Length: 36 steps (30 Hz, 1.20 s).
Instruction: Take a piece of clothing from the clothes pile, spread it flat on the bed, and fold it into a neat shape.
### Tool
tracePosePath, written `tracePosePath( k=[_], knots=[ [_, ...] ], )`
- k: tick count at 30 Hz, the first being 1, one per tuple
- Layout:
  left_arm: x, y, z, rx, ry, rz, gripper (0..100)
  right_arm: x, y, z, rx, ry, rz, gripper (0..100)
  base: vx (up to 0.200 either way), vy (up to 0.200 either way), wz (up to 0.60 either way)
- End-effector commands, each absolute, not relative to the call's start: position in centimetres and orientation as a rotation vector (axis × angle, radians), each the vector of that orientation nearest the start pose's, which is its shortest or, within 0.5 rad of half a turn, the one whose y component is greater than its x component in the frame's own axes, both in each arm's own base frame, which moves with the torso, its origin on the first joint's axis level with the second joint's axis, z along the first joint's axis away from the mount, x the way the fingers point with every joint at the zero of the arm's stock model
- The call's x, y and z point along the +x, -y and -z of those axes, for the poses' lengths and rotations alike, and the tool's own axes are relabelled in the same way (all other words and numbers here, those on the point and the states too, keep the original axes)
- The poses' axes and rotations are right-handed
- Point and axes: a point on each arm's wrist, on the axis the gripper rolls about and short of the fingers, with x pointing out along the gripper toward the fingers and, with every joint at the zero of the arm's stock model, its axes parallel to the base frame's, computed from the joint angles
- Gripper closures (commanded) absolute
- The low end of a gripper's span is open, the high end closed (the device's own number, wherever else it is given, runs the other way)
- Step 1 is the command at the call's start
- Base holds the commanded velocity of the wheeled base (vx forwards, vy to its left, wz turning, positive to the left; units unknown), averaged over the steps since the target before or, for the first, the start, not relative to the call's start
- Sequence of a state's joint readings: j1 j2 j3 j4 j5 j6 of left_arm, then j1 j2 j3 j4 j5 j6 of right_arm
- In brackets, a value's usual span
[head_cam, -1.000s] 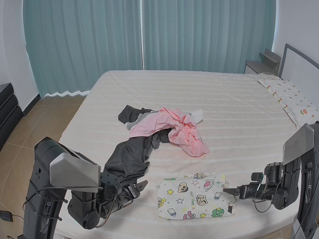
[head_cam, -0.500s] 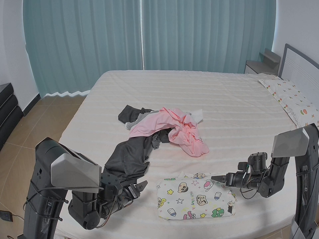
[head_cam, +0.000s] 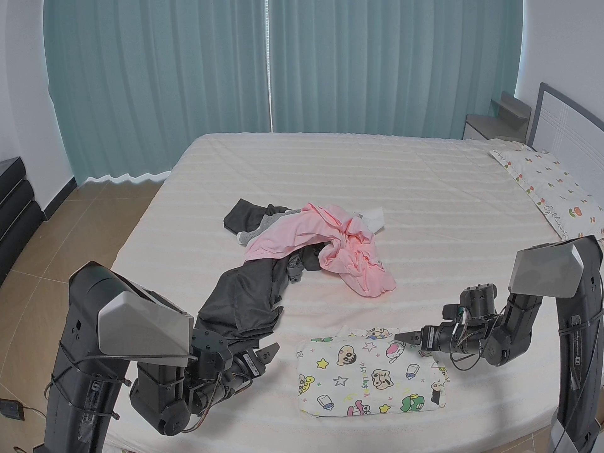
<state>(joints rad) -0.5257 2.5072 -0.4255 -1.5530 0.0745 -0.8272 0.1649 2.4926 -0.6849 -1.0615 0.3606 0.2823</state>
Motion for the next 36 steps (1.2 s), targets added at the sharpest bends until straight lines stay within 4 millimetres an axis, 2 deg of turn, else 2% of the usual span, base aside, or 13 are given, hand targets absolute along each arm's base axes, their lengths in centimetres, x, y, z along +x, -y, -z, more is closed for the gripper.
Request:
tracePosePath(
  k=[1,9,10,25,36],
  knots=[
    [27.0,15.5,6.2,-0.643,-0.64,0.209,0,34.8,-6.4,7.3,0.291,-0.803,-0.364,0,0.0,0.0,0.0],
    [27.2,15.5,6.2,-0.644,-0.63,0.2,0,35.4,-6.9,7.3,0.279,-0.822,-0.356,0,0.0,0.0,0.0],
    [27.2,15.5,6.2,-0.643,-0.63,0.2,0,35.3,-6.9,7.3,0.279,-0.827,-0.356,100,0.0,0.0,0.0],
    [27.2,15.5,6.2,-0.643,-0.63,0.2,0,35.6,-6.0,7.5,0.254,-0.798,-0.235,100,0.0,0.0,0.0],
    [27.2,15.5,6.2,-0.643,-0.63,0.2,0,36.7,-4.7,7.4,0.25,-0.747,-0.152,100,0.0,0.0,0.0]
  ],
)
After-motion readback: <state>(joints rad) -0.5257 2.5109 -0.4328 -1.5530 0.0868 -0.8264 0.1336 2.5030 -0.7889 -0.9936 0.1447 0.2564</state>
